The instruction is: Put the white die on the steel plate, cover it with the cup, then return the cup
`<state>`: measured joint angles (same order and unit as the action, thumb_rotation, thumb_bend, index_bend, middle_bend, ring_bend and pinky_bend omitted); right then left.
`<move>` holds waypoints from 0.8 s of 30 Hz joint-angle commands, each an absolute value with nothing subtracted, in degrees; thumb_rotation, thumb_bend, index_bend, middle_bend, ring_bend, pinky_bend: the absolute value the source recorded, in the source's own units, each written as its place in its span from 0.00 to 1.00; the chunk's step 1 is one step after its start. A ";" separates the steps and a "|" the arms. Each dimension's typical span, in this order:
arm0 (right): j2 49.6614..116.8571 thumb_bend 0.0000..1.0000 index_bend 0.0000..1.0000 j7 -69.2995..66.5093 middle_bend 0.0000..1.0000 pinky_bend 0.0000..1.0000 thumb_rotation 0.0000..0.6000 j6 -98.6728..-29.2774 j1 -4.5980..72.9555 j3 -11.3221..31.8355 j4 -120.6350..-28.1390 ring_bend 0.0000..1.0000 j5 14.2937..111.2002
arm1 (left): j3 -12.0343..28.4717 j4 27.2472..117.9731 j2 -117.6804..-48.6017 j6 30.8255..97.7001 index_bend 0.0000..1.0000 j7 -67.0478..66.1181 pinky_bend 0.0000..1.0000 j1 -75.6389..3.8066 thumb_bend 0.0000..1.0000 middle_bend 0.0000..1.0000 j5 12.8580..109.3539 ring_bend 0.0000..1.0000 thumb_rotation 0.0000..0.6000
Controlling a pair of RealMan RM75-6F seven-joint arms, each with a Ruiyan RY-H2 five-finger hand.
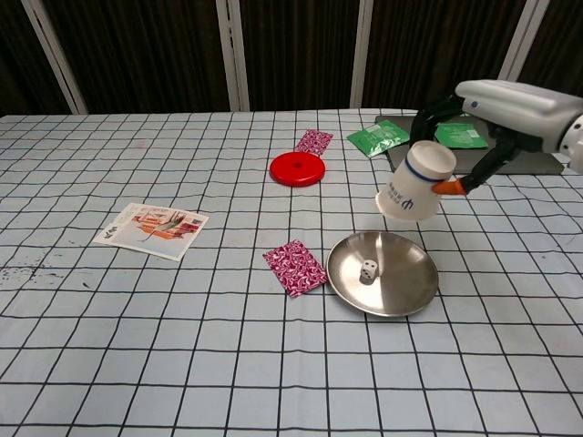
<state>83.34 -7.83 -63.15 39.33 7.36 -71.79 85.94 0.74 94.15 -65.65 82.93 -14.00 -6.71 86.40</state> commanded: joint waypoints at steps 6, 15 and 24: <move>82.19 0.47 0.72 -4.63 0.49 0.04 1.00 -61.34 37.78 7.33 -63.12 0.25 82.60 | 0.80 94.31 -65.67 83.19 0.35 -14.27 0.13 -6.56 0.24 0.00 86.25 0.00 1.00; 84.07 0.47 0.72 -7.96 0.49 0.04 1.00 -56.34 37.36 6.43 -55.50 0.25 80.14 | 0.95 94.24 -65.91 82.87 0.35 -14.78 0.13 -6.71 0.24 0.00 85.87 0.00 1.00; 85.98 0.47 0.72 -11.58 0.49 0.04 1.00 -54.34 37.58 6.02 -50.96 0.25 80.22 | 0.99 94.28 -66.06 82.76 0.35 -15.19 0.13 -6.75 0.24 0.00 85.66 0.00 1.00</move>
<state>85.81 -11.11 -54.51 37.59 6.06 -51.20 80.21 0.99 94.29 -66.05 82.77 -15.18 -6.74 85.68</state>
